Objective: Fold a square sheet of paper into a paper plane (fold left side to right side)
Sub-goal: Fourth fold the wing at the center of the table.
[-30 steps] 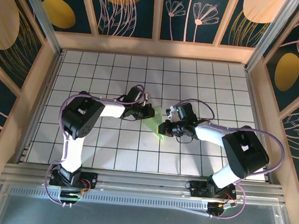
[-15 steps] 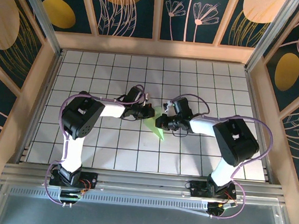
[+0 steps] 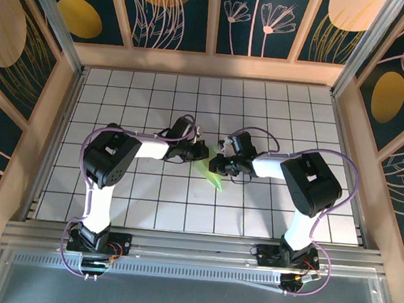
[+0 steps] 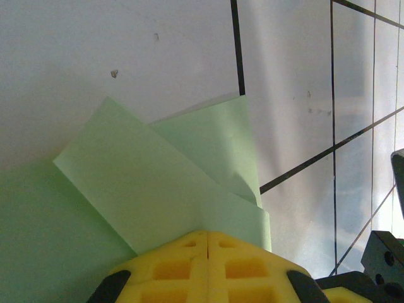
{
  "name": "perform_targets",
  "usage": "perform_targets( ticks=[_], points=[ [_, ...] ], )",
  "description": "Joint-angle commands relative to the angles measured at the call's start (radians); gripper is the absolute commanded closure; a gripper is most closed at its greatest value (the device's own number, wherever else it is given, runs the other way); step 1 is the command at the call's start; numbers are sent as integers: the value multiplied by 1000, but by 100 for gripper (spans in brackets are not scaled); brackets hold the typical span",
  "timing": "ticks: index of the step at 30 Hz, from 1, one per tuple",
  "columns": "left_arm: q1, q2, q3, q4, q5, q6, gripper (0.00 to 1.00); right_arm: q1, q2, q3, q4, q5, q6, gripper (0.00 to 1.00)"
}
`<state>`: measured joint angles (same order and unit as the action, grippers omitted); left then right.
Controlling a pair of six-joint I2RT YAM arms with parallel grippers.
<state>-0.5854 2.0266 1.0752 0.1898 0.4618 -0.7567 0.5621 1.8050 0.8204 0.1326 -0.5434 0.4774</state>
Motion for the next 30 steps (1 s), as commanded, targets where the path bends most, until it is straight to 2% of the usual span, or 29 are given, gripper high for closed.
perform_targets(
  ticks=[1,30],
  points=[
    [7,37,-15,-67,-64,1,100,1,11,6,-52,27,-29,100],
    [7,61,-1,-93,-95,4,100,34,-84,-125,-112,17,-8,100]
  ],
)
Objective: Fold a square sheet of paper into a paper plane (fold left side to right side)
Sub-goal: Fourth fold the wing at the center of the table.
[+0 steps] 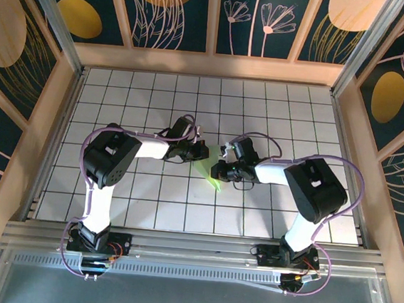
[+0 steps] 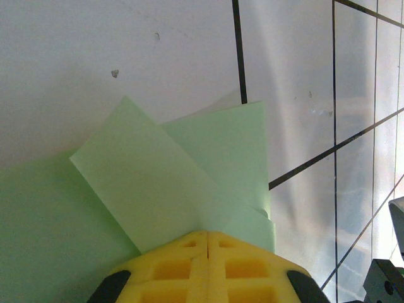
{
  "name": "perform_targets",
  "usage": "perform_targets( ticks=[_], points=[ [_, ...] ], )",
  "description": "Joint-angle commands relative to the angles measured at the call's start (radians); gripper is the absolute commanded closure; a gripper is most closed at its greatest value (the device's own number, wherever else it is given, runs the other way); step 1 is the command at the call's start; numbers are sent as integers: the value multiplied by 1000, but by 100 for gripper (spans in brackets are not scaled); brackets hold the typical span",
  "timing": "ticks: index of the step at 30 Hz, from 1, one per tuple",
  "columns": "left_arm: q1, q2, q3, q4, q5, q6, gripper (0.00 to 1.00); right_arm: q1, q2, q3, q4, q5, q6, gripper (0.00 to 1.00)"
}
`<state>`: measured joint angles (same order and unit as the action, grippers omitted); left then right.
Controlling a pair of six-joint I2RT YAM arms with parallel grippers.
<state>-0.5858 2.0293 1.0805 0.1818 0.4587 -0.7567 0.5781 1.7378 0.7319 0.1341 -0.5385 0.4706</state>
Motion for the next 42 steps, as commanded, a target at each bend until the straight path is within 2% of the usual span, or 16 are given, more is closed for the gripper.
perform_targets(
  ticks=[1,18,25,33,42],
  points=[
    [7,58,-7,-85,-92,4,100,18,-20,-37,-117,13,-3,100],
    [7,67,-2,-87,-89,4,100,29,-104,-56,-177,56,-10,100],
    [8,65,-1,-83,-85,3,100,28,-168,-15,-138,-9,15,100],
    [7,65,-4,-81,-83,3,100,32,-103,-58,-68,-31,36,100],
    [7,69,-2,-81,-81,4,100,31,-79,-76,-97,24,30,100]
  ],
)
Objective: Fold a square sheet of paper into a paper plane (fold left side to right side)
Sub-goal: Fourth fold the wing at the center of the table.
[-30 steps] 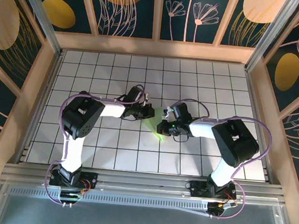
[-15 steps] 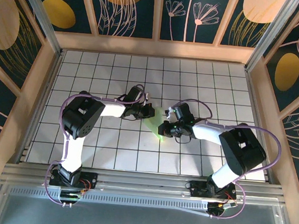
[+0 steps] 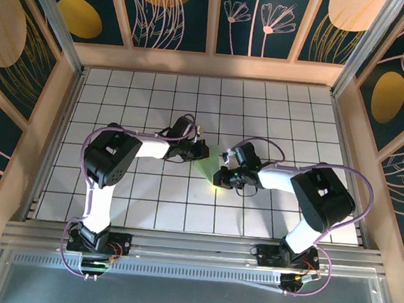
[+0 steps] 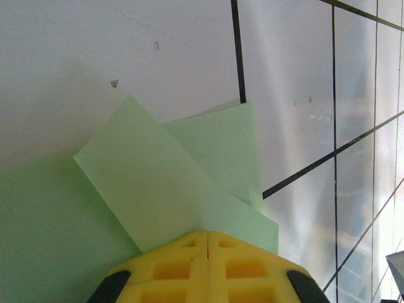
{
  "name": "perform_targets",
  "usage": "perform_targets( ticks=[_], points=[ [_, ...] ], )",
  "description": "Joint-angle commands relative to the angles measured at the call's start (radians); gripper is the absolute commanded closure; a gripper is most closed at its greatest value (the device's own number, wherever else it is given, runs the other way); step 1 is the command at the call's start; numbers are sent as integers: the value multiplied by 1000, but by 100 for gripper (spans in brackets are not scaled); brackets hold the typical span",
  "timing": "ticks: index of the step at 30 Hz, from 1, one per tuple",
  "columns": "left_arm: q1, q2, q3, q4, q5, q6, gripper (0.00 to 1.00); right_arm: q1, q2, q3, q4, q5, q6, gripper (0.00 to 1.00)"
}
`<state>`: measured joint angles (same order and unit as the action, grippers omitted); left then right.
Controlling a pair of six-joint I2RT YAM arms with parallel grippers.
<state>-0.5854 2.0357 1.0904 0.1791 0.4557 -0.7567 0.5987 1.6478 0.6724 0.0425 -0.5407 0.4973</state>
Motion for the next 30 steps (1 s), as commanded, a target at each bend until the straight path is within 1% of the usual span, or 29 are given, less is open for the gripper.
perform_targets(
  ticks=[1,9,15,23,30],
  points=[
    [8,63,-12,-78,-78,3,100,11,7,-22,-6,29,6,100],
    [7,67,-11,-79,-80,6,100,1,-10,-62,-9,17,20,100],
    [8,67,-6,-88,-87,10,100,3,-23,-105,-7,-34,27,100],
    [7,72,3,-92,-88,10,100,9,-89,-191,-9,-84,49,100],
    [7,72,2,-80,-75,6,100,-27,-203,-91,-112,-81,6,100]
  ],
)
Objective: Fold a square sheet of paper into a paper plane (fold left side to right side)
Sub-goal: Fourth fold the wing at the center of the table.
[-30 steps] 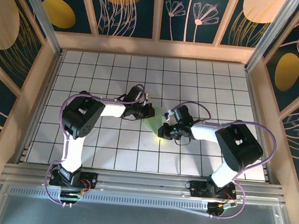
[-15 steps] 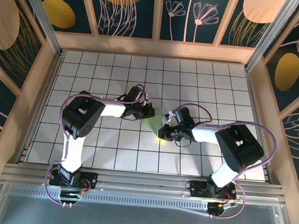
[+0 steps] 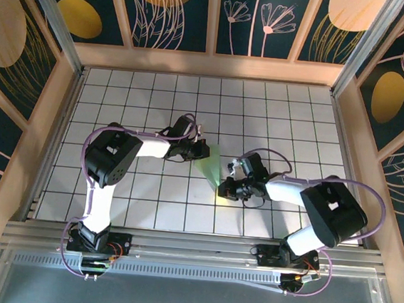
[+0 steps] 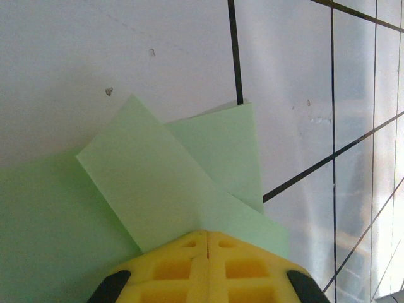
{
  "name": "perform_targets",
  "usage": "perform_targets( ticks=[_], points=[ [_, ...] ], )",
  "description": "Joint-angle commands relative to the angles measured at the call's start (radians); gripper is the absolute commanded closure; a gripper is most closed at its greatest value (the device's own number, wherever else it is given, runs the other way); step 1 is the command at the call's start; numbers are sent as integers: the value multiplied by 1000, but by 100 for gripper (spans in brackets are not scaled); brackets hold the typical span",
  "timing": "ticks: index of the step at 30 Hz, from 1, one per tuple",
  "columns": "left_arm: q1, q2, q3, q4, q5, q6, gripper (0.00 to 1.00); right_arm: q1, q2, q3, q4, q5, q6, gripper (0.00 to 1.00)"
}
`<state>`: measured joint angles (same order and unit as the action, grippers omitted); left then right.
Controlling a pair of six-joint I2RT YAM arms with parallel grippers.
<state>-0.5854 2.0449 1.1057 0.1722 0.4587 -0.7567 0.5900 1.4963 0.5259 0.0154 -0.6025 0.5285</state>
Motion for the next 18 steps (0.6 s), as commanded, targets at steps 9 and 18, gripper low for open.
perform_targets(
  ticks=[9,18],
  points=[
    [7,56,-20,-63,-71,5,100,-38,21,131,27,-6,-22,100],
    [7,54,-20,-63,-68,7,100,-37,186,183,109,37,-19,100]
  ],
)
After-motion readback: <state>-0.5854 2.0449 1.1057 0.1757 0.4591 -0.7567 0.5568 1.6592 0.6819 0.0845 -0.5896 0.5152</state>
